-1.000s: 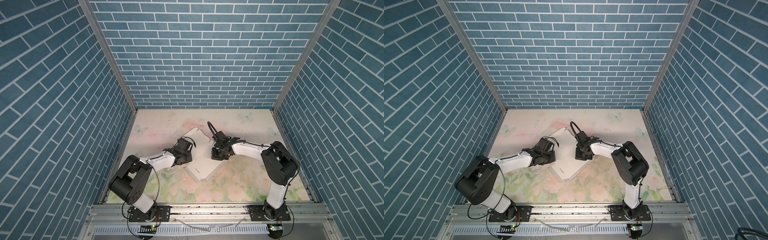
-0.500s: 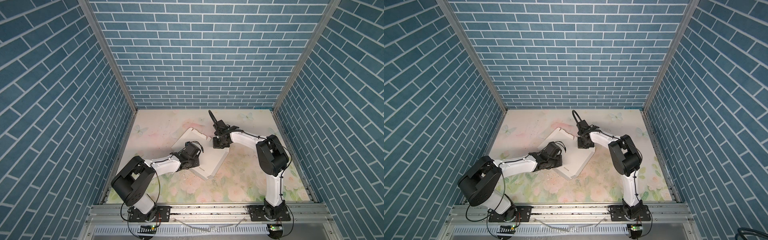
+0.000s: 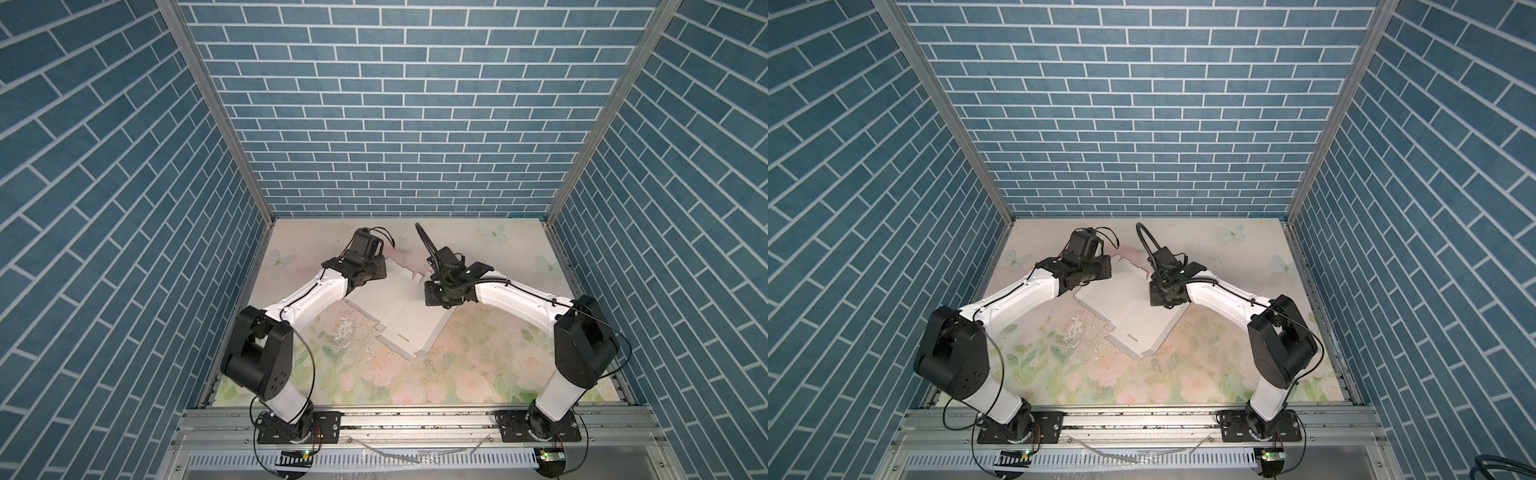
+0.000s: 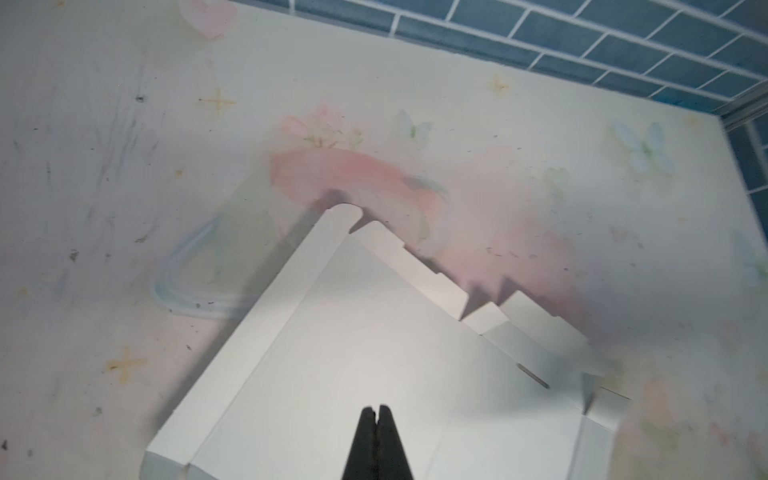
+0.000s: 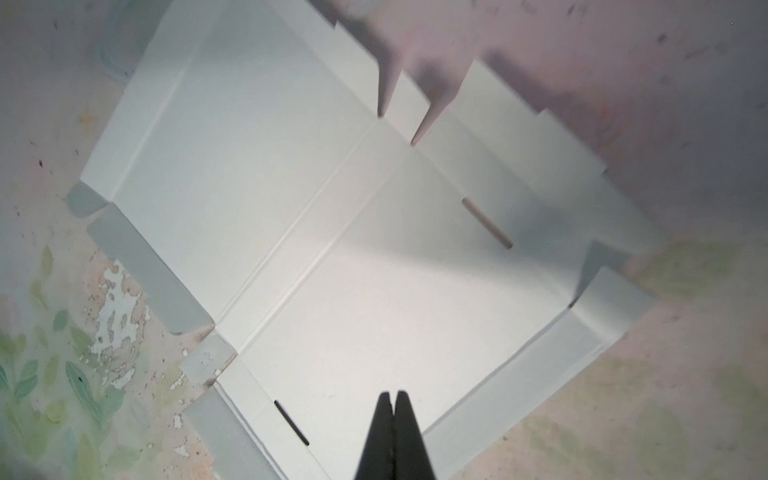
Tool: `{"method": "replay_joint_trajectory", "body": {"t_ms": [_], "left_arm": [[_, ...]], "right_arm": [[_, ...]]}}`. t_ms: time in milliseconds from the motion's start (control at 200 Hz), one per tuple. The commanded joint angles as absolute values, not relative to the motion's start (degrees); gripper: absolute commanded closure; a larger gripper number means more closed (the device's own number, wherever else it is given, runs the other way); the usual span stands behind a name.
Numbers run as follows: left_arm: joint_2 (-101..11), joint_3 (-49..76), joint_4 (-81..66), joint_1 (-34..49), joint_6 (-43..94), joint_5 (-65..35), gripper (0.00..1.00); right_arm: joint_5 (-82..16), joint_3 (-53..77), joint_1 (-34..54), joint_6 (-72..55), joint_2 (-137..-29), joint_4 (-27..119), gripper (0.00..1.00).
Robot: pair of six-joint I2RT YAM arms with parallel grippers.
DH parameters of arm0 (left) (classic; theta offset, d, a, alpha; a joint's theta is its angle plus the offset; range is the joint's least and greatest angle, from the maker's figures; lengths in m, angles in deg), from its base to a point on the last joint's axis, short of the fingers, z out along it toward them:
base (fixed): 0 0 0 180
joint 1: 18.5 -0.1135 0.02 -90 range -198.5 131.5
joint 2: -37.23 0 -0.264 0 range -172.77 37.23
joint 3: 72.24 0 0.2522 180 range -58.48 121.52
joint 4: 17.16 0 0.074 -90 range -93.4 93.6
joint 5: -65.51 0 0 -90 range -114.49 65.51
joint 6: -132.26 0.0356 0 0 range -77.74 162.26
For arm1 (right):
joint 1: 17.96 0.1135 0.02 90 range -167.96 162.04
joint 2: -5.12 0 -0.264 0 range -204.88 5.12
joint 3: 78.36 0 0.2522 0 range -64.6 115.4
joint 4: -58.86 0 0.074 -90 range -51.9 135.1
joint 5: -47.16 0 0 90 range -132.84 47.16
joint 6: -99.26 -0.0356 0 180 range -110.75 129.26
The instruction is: Fold the paper box
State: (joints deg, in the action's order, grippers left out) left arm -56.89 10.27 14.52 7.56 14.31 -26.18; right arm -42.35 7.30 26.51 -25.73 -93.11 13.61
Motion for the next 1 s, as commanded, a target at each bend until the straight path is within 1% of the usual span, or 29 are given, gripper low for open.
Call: {"method": "replay_joint_trajectory", "body": {"t_ms": [0,225,380,535,710,995], "left_arm": [[-62.6,11.8,18.2,5.2,18.9,-25.6,1.0],[-70.6,12.7,16.7,3.6,17.6,-23.5,1.0],[-73.0,10.9,16.0,3.6,15.6,-24.7,1.0],[-71.7,6.0,14.4,3.6,12.9,-26.2,1.0],[-68.6,-1.3,11.0,4.5,8.6,-26.0,1.0],[-60.8,-13.2,5.9,12.0,0.1,-27.0,1.0]], "right_arm": [[-42.7,2.6,29.2,-32.7,-93.5,15.7,0.98],[-40.5,-2.7,30.2,-36.9,-96.1,22.1,0.99],[-41.0,-4.4,30.0,-37.2,-98.0,23.9,0.99],[-40.0,-6.2,27.3,-37.0,-99.5,25.8,0.99],[-39.4,-5.2,23.5,-34.7,-101.5,24.9,1.0],[-41.2,1.9,17.9,-28.8,-106.3,20.0,1.0]]}}
